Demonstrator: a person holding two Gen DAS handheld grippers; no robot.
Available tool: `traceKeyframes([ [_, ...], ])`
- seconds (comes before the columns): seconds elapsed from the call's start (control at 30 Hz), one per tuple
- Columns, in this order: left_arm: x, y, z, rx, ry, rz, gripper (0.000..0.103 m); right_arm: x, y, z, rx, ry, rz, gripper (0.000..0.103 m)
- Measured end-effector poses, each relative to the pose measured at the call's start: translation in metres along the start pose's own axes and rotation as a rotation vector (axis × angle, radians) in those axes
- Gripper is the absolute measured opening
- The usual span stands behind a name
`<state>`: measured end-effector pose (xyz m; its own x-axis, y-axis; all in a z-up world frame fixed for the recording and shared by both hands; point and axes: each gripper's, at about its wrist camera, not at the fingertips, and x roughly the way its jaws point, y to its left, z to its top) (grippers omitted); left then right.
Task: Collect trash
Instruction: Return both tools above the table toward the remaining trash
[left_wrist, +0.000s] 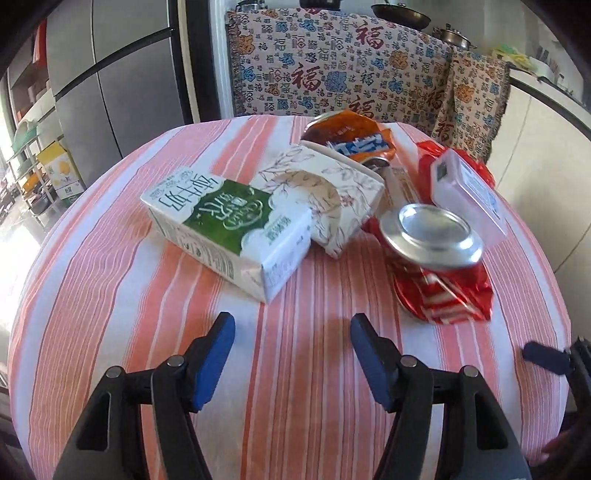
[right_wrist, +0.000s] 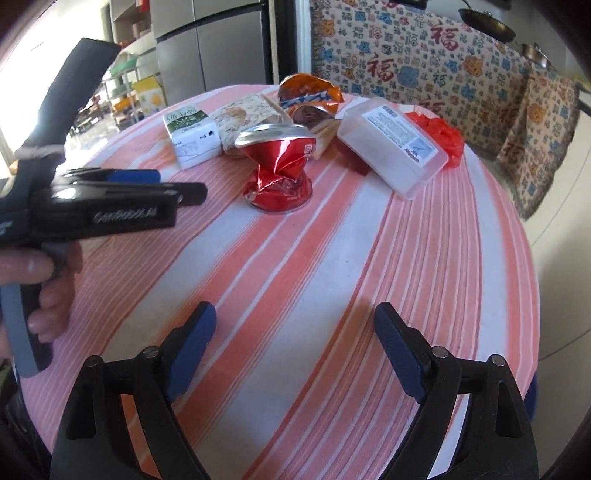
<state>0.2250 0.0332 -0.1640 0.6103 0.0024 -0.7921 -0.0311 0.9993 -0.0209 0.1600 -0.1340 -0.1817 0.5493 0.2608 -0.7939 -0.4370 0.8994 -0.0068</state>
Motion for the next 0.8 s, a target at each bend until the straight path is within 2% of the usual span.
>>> traceKeyframes([
  [0.17,0.003,0.033,0.006,-0.117,-0.008,0.025,0.066,-0.001,-0.002,0.0,0.0,-0.005,0.002,0.092],
  [0.37,-0.012,0.076,-0.015,-0.141,-0.011,0.086,0.066,0.0,-0.002,0.003,-0.002,0.005,0.0,0.094],
  [0.47,-0.022,0.088,-0.026,-0.156,-0.011,0.093,0.066,0.005,-0.002,0.009,0.005,0.022,-0.004,0.098],
  [0.63,-0.027,0.076,-0.03,-0.11,-0.015,0.027,0.067,0.023,-0.004,0.032,0.009,0.033,-0.005,0.098],
  [0.77,-0.029,0.059,-0.023,-0.094,-0.022,-0.035,0.067,0.038,-0.006,0.055,0.0,0.016,0.02,0.087],
  [0.8,-0.031,0.058,-0.019,-0.1,-0.036,-0.042,0.067,0.041,-0.005,0.058,0.0,0.009,0.028,0.087],
])
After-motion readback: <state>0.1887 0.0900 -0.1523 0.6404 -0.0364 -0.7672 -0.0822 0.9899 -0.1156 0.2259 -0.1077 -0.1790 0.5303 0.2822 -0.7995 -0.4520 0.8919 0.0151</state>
